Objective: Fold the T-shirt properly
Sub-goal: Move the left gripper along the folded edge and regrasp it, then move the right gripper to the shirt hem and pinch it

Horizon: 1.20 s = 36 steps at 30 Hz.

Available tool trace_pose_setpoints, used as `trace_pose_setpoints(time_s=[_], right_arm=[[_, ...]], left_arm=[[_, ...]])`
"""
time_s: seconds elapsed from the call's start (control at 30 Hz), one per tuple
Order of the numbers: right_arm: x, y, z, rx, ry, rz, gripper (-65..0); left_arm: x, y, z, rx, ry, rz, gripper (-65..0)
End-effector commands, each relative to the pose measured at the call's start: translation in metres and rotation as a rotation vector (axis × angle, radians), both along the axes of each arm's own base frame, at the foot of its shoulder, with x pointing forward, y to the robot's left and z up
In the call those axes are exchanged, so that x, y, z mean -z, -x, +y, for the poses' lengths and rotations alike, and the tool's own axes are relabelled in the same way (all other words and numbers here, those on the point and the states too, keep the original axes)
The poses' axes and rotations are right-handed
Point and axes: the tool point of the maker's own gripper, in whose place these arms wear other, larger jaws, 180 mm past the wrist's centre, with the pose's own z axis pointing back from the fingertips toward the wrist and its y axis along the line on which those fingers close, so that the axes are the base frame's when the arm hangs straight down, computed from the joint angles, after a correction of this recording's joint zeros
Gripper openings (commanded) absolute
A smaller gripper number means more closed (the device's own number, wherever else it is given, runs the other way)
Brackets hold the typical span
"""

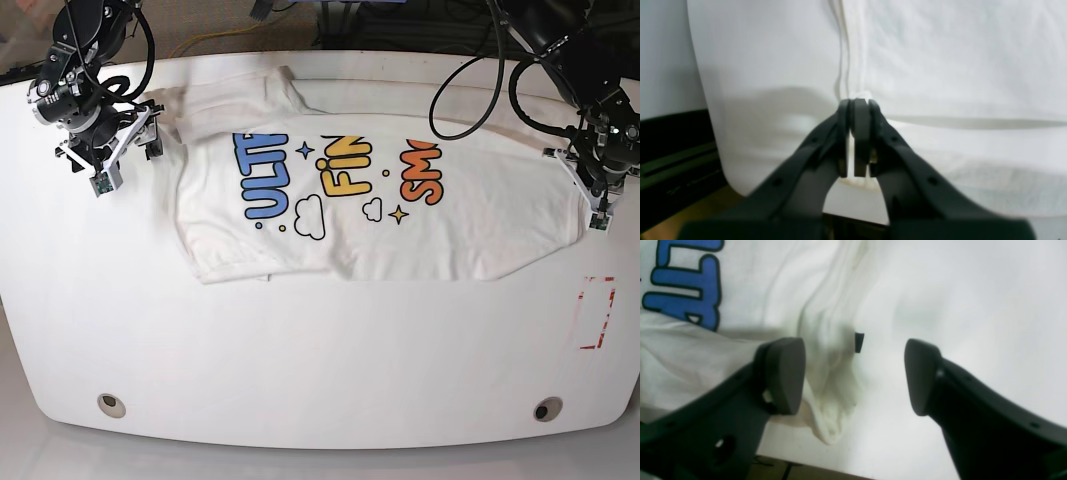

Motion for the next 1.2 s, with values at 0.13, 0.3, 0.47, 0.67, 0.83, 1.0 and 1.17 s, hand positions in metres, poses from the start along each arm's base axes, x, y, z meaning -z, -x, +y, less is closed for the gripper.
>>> trace_pose_setpoints(time_s=[0.13,0.3,0.47,0.67,0.83,1.0,1.17], right_arm=[[-0.017,-0.014,-0.005,-0.005,0.017,-0.064,-21.1],[-0.025,-0.026,-0.007,-0.004,0.027,-0.096,-21.1],[-0.035,-0.046,-0.009,0.002,0.017,-0.141,-21.1],[-0.031,-0.088,-0.014,0.044,-0.075,-0.16,-21.1],[-0.02,-0.13,-0.013,0.048,-0.089,-0.11,-21.1],[-0.01,-0.169,-0.007,0.051,-0.132,-0.096,-21.1],[0.001,-0.201,0.008,0.038,-0.212,-0.1,-21.2]], left_arm=[[-0.009,-0.005,0.001,0.02,-0.029,-0.016,-35.7],[-0.012,-0.003,0.009,-0.012,-0.029,-0.028,-18.9],[-0.021,-0.004,0.022,-0.039,-0.052,-0.048,-18.5],[-0.02,-0.003,0.022,-0.018,-0.06,-0.068,-18.5],[0.006,0.008,0.017,0.023,-0.018,-0.062,-18.5],[0.023,0.021,0.017,0.025,0.009,-0.032,-18.6],[0.027,0.03,0.018,0.023,0.009,-0.011,-18.6]])
